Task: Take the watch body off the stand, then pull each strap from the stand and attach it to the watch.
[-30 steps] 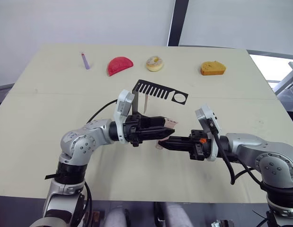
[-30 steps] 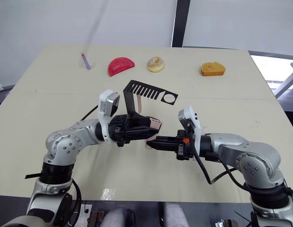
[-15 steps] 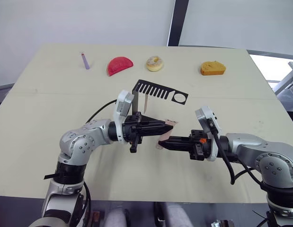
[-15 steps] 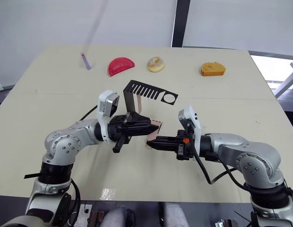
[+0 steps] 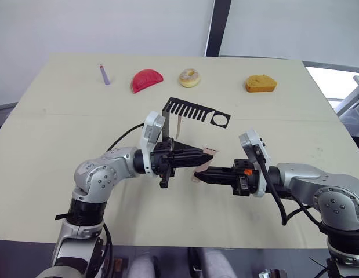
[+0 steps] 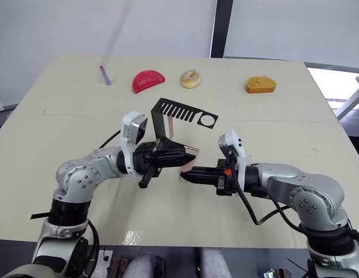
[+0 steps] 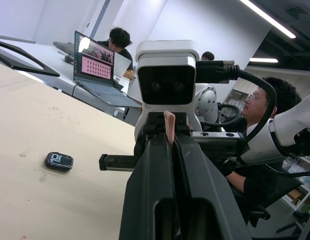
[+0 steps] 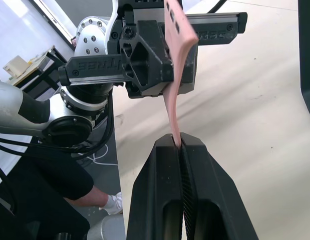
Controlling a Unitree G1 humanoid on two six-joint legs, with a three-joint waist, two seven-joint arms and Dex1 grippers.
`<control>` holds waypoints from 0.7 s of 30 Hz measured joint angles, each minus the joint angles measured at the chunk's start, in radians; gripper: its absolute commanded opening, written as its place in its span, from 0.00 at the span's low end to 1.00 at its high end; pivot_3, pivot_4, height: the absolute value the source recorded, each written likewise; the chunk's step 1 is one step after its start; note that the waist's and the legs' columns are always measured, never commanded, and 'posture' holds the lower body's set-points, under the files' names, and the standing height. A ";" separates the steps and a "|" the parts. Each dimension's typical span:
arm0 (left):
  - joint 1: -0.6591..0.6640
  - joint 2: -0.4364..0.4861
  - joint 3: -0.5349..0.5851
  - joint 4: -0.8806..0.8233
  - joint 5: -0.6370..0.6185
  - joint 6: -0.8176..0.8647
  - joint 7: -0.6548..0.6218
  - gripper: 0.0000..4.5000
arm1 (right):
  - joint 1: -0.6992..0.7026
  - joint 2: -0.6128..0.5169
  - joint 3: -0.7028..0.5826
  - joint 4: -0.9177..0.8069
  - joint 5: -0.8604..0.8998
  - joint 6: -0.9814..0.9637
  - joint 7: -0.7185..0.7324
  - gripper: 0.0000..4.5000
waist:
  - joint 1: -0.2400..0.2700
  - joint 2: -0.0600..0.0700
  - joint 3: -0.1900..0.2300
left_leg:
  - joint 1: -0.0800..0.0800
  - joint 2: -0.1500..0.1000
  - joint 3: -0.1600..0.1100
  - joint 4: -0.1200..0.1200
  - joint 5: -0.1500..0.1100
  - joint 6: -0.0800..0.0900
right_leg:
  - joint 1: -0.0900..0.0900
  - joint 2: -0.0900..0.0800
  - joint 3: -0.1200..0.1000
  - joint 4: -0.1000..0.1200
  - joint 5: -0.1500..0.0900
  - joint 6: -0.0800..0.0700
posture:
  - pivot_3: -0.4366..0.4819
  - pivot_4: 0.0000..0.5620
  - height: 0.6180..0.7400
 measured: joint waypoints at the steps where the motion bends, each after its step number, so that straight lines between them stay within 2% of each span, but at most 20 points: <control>1: 0.000 0.000 -0.001 0.000 0.000 -0.001 0.000 0.02 | 0.000 -0.006 0.000 -0.004 -0.002 -0.001 0.000 0.00 | 0.000 0.000 0.000 | 0.000 0.000 0.000 0.000 0.000 0.000 | 0.000 0.000 0.000 0.000 0.000 0.000 | 0.48 0.27 0.98; 2: 0.000 0.000 -0.002 0.000 0.001 -0.005 -0.001 0.02 | 0.001 -0.013 0.000 -0.013 -0.006 -0.005 0.000 0.00 | 0.000 0.000 0.000 | 0.000 0.000 0.000 0.000 0.000 0.000 | 0.000 0.000 0.000 0.000 0.000 0.000 | 0.48 0.27 0.98; 5: -0.003 0.000 -0.005 0.001 0.014 -0.024 -0.009 0.00 | 0.021 -0.039 -0.009 -0.044 -0.020 -0.020 0.000 0.22 | 0.001 0.000 0.000 | 0.000 0.000 0.000 0.000 0.000 0.000 | 0.000 0.000 0.000 0.000 0.000 0.000 | 0.48 0.27 0.98; 8: -0.007 0.012 -0.007 0.003 0.031 -0.052 -0.024 0.00 | 0.083 -0.084 -0.070 -0.082 0.003 -0.020 0.000 0.55 | 0.002 0.000 0.000 | -0.001 0.000 0.000 0.000 0.000 0.000 | 0.000 0.000 0.000 -0.001 0.000 0.000 | 0.48 0.27 0.98; 12: -0.010 0.061 -0.020 0.005 0.067 -0.094 -0.080 0.00 | 0.256 -0.134 -0.238 -0.200 0.054 -0.034 -0.050 0.99 | 0.003 0.000 0.000 | -0.001 0.000 -0.001 -0.001 0.000 0.000 | 0.000 0.000 0.000 -0.001 0.000 0.000 | 0.48 0.27 0.98; 15: -0.008 0.096 -0.057 0.006 0.115 -0.153 -0.144 0.00 | 0.424 -0.122 -0.361 -0.282 0.030 -0.065 -0.134 1.00 | 0.003 0.000 0.000 | 0.000 0.000 -0.001 -0.001 0.000 0.000 | 0.001 0.000 0.000 -0.002 0.000 0.000 | 0.48 0.27 0.98; 21: -0.008 0.125 -0.131 0.079 0.241 -0.308 -0.264 0.00 | 0.788 0.002 -0.575 -0.384 -0.138 -0.146 -0.284 1.00 | 0.003 0.000 0.000 | 0.001 0.000 0.000 -0.002 0.000 -0.001 | 0.001 0.001 0.001 -0.001 0.000 0.000 | 0.48 0.27 0.98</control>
